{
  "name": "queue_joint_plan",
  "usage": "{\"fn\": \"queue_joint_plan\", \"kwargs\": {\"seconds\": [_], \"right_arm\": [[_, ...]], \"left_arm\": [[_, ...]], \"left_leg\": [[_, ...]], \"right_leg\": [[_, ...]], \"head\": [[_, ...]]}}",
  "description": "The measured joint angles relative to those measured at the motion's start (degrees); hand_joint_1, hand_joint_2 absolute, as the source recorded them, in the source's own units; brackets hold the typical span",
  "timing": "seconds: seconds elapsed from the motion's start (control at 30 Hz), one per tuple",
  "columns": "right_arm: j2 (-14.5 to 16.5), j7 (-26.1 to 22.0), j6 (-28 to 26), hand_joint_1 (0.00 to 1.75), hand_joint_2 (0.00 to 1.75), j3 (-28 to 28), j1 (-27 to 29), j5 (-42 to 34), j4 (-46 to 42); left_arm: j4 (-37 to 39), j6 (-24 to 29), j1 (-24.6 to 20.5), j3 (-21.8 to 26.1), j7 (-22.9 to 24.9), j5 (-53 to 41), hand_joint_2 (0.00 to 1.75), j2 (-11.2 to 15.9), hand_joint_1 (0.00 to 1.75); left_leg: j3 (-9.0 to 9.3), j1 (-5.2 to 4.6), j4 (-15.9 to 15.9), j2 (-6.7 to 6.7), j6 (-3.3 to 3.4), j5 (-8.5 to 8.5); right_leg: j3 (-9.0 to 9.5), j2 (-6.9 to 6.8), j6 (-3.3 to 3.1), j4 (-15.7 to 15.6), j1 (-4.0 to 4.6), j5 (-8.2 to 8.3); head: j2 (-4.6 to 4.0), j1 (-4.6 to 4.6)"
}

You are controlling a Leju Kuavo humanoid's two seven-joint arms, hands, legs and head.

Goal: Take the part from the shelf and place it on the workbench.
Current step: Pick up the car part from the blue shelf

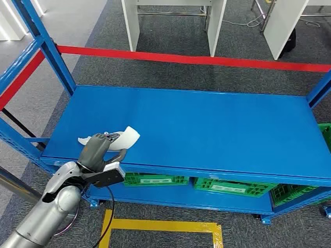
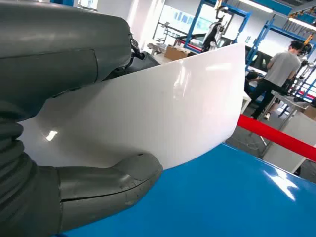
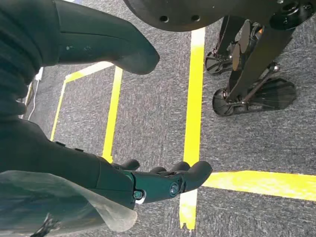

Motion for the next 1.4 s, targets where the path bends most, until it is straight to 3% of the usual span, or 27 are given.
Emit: {"fn": "queue_joint_plan", "kwargs": {"seconds": [0.57,0.7,0.77,0.83,0.87,0.9,0.93,0.97,1.03,1.1,1.2,1.27,1.33,1.37,1.4], "right_arm": [[0.00,-0.38,-0.19,0.00,1.75,-0.74,-0.32,0.33,0.33],[0.02,-0.39,-0.18,0.00,1.75,-0.76,-0.39,0.33,0.40],[0.00,-0.43,-0.18,0.00,1.75,-0.76,-0.45,0.34,0.42],[0.00,-0.44,-0.17,0.00,1.75,-0.78,-0.44,0.35,0.45],[0.00,-0.44,-0.17,0.00,1.75,-0.78,-0.41,0.37,0.48],[-0.01,-0.43,-0.17,0.00,1.75,-0.79,-0.39,0.38,0.51],[-0.02,-0.43,-0.17,0.00,1.75,-0.79,-0.39,0.39,0.54],[-0.03,-0.43,-0.18,0.00,1.75,-0.79,-0.42,0.39,0.55],[0.05,-0.43,-0.17,0.00,1.75,-0.78,-0.52,0.39,0.69],[0.16,-0.44,-0.15,0.00,1.75,-0.78,-0.66,0.40,0.85],[0.15,-0.44,-0.20,0.00,1.75,-0.82,-0.71,0.41,0.89],[0.15,-0.45,-0.20,0.00,1.75,-0.89,-0.68,0.41,0.89],[0.15,-0.45,-0.19,0.00,1.75,-1.03,-0.69,0.41,0.89],[0.15,-0.45,-0.19,0.00,1.75,-1.12,-0.71,0.41,0.89],[0.15,-0.45,-0.19,0.00,1.75,-1.20,-0.73,0.41,0.89]], "left_arm": [[0.01,0.11,-0.01,0.00,0.13,0.00,1.75,0.00,1.75],[0.00,0.14,-0.22,-0.01,0.15,0.00,1.75,0.13,1.75],[0.01,0.17,-0.42,-0.04,0.19,0.00,1.75,0.14,1.75],[0.04,0.18,-0.47,-0.10,0.26,0.00,1.75,0.21,1.75],[0.07,0.18,-0.43,-0.16,0.29,0.00,1.75,0.23,1.75],[0.11,0.18,-0.41,-0.25,0.31,0.00,1.75,0.23,1.75],[0.14,0.18,-0.40,-0.32,0.31,0.00,1.75,0.22,1.75],[0.16,0.18,-0.41,-0.37,0.31,0.00,1.75,0.22,1.75],[0.18,0.17,-0.47,-0.38,0.33,-0.01,1.75,0.29,1.75],[0.19,0.22,-0.53,-0.37,0.38,0.00,1.75,0.38,1.75],[0.21,0.28,-0.51,-0.42,0.42,0.01,1.75,0.42,1.75],[0.23,0.28,-0.54,-0.40,0.43,0.00,1.75,0.45,1.75],[0.27,0.28,-0.54,-0.41,0.44,0.00,1.75,0.46,1.75],[0.29,0.28,-0.51,-0.42,0.45,0.00,1.75,0.46,1.75],[0.31,0.28,-0.49,-0.43,0.45,0.00,1.75,0.46,1.75]], "left_leg": [[0.00,-0.01,0.03,0.00,0.01,-0.01],[0.80,0.09,-1.85,0.42,1.26,1.22],[1.33,0.48,-3.11,0.82,1.67,2.11],[1.22,0.55,-3.12,1.01,1.78,2.23],[1.14,0.60,-3.02,1.07,1.69,2.16],[1.07,0.72,-2.83,1.11,1.47,2.01],[0.98,0.94,-2.47,1.12,1.10,1.75],[0.86,1.24,-1.82,1.12,0.58,1.29],[0.09,1.49,-0.12,1.10,-0.59,0.21],[-0.84,1.34,1.56,1.01,-1.39,-0.54],[-1.69,1.50,3.11,0.94,-1.98,-1.70],[-3.12,1.66,6.89,0.94,-2.34,-4.86],[-5.49,1.67,13.77,0.94,-2.35,-8.86],[-6.29,1.63,16.44,0.93,-2.19,-9.90],[-6.39,1.57,17.51,0.93,-1.90,-9.88]], "right_leg": [[0.00,0.00,0.02,-0.04,-0.03,0.03],[-0.17,-0.09,0.89,-0.38,-0.13,0.03],[-2.40,-0.23,1.06,3.86,-0.08,-2.55],[-6.07,-0.25,1.46,11.27,-0.33,-5.66],[-7.46,-0.28,1.73,13.85,-0.53,-6.10],[-7.90,-0.34,2.05,14.39,-0.76,-5.37],[-7.25,-0.45,2.41,12.77,-1.02,-3.63],[-5.69,-0.65,2.86,9.36,-1.32,-1.56],[-2.56,-0.86,3.32,3.98,-1.40,0.41],[-1.94,-0.66,2.47,3.10,-1.29,-0.31],[-2.90,-0.44,0.71,3.54,-1.31,-0.53],[-3.42,-0.48,-0.07,3.50,-1.16,-0.16],[-3.99,-0.52,-0.65,3.49,-0.78,0.30],[-4.30,-0.53,-0.88,3.49,-0.53,0.55],[-4.58,-0.54,-1.04,3.49,-0.28,0.81]], "head": [[0.00,0.00],[0.00,0.07],[0.00,0.26],[0.00,0.32],[0.00,0.31],[0.00,0.31],[0.00,0.31],[0.00,0.31],[0.01,0.60],[0.01,0.75],[0.01,0.38],[0.01,0.07],[0.01,-0.18],[0.01,-0.22],[0.01,-0.25]]}}
